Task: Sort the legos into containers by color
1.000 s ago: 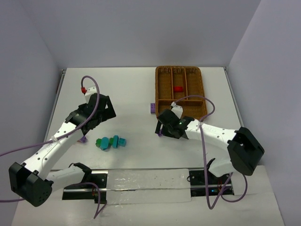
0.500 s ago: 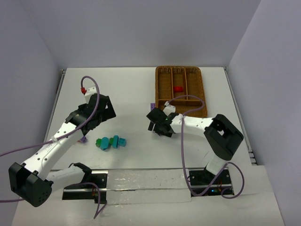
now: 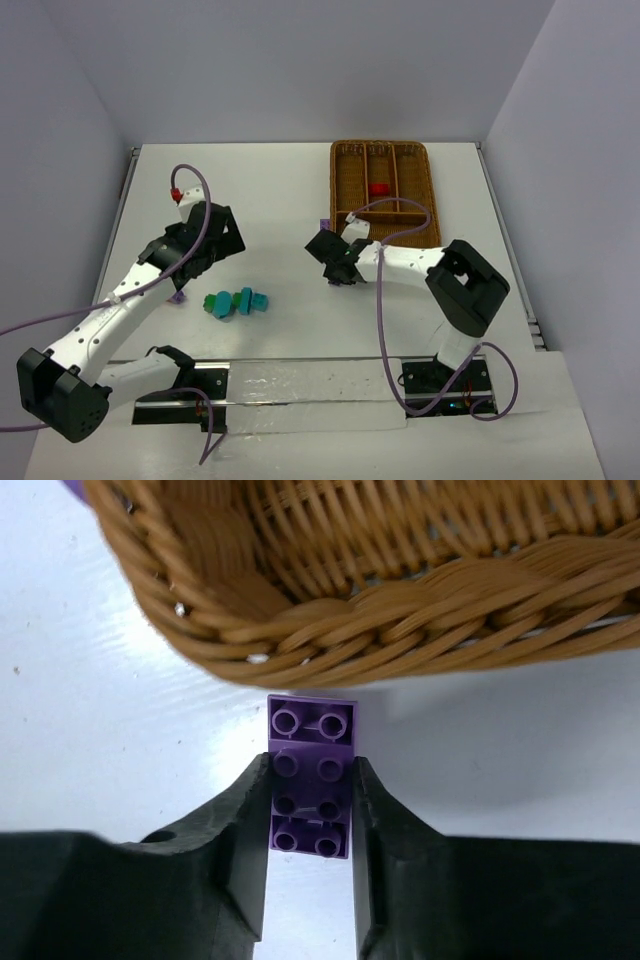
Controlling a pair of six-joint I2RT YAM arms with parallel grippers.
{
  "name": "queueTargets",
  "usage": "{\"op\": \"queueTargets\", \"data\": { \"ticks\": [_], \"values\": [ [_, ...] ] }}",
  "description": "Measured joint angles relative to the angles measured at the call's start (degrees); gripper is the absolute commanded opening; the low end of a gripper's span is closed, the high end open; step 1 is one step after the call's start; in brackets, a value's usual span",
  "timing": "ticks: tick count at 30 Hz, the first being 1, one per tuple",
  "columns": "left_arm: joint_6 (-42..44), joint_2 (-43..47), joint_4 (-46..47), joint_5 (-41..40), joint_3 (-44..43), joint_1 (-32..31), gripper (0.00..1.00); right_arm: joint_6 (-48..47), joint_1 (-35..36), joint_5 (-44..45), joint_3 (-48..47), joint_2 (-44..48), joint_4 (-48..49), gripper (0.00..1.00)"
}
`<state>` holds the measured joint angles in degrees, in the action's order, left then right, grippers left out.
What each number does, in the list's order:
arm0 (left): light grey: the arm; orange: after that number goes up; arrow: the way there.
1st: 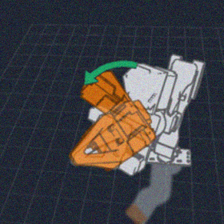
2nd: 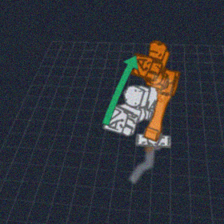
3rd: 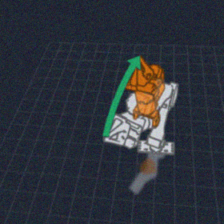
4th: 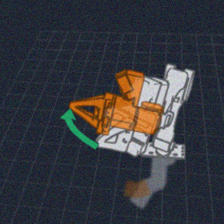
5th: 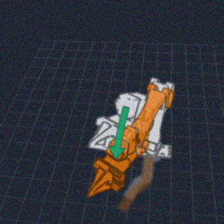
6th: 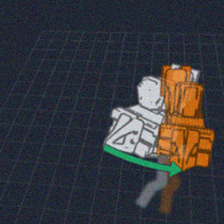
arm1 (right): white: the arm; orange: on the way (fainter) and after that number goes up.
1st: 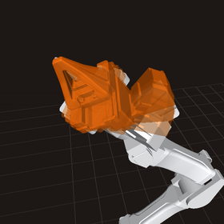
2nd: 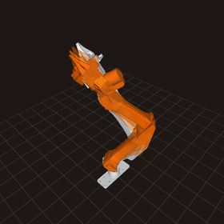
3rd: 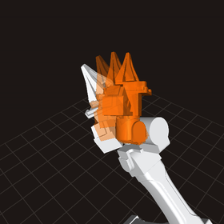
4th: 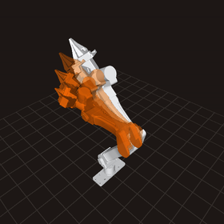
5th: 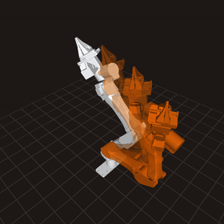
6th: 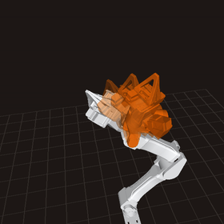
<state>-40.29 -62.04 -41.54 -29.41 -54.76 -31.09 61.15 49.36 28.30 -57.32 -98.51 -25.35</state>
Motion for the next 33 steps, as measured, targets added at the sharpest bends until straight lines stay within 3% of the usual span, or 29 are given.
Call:
{"op": "queueTargets", "data": {
  "ticks": [2, 10, 13, 17, 25, 33],
  "values": [
    [0.0, 0.0, 0.0, 0.0, 0.0, 0.0, 0.99, -0.8, 0.8, 0.0, 0.1, 0.3, 0.0, 0.00],
    [0.4, -0.6, -0.1, 0.0, -0.1, 0.0, 0.99, -5.8, 4.2, 1.3, 0.6, 15.1, -3.0, 0.02],
    [0.4, -1.3, -1.0, -0.2, -1.2, 0.0, 0.99, -8.9, 1.5, 3.4, -0.6, 21.0, -3.4, 0.02],
    [0.4, -1.4, -1.6, -0.3, -3.0, 0.0, 0.99, -13.4, -7.8, 4.5, -3.9, 22.6, -2.7, 0.04],
    [0.1, 0.0, -2.2, 0.0, -3.5, 0.0, 0.99, -19.3, -28.4, 4.9, -17.4, 9.3, -1.8, 0.09],
    [0.0, 1.9, -3.0, 3.2, -4.4, 0.0, 0.99, -21.9, -39.2, 2.1, -35.3, -9.4, -4.2, 0.18]
  ]
}}
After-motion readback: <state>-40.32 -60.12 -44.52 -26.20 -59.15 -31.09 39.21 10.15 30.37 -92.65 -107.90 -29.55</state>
